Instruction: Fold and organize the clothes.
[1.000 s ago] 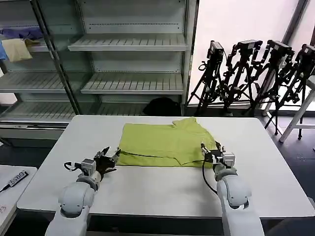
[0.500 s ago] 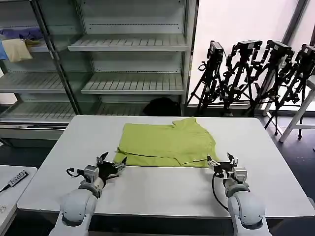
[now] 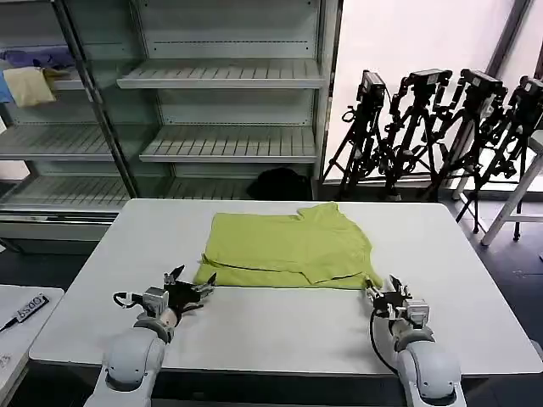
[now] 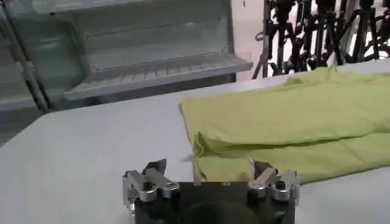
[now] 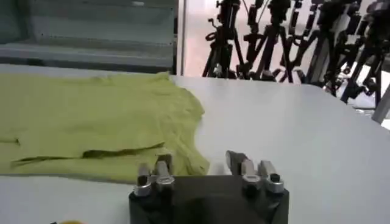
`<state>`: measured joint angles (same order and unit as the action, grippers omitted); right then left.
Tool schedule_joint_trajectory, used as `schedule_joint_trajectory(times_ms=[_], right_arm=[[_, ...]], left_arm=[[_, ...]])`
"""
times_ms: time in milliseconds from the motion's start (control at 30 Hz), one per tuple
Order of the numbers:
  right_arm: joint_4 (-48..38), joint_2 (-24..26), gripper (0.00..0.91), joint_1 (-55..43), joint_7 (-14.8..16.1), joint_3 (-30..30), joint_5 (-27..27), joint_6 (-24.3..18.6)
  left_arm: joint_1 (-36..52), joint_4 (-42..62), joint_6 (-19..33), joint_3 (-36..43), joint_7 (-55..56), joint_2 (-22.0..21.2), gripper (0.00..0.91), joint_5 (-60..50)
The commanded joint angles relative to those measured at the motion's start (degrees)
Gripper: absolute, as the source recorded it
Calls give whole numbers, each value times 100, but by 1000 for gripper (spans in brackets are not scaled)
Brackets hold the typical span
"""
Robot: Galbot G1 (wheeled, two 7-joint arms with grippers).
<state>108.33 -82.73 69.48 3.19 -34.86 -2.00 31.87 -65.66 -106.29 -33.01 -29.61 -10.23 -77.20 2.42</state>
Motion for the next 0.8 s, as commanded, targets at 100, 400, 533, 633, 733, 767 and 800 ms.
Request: schedule_joint_trajectory(times_ms=[100, 400, 533, 633, 733, 767, 800], right_arm=[[-64, 0, 0, 45, 0, -3, 77, 2], [-27, 4, 0, 34, 46, 3, 94, -10], [-3, 4, 0, 24, 52, 12, 106, -8], [11, 7, 0, 29, 60, 11, 106, -8], [53, 13, 0, 49, 80, 11, 83, 1], [84, 14, 0, 68, 83, 17, 64, 10], [102, 13, 0, 77, 84, 21, 45, 19]], left_arm=[[-17, 236, 3, 27, -25, -15, 161, -89], [-17, 300, 11, 8, -126, -25, 0, -79], [-39, 271, 2, -2, -192, -23, 0, -53], [-67, 245, 2, -1, -209, -15, 0, -50], [-86, 223, 12, -2, -197, -11, 0, -45], [-109, 182, 29, 0, -184, -5, 0, -48], [-120, 150, 30, 1, -178, -4, 0, -47]])
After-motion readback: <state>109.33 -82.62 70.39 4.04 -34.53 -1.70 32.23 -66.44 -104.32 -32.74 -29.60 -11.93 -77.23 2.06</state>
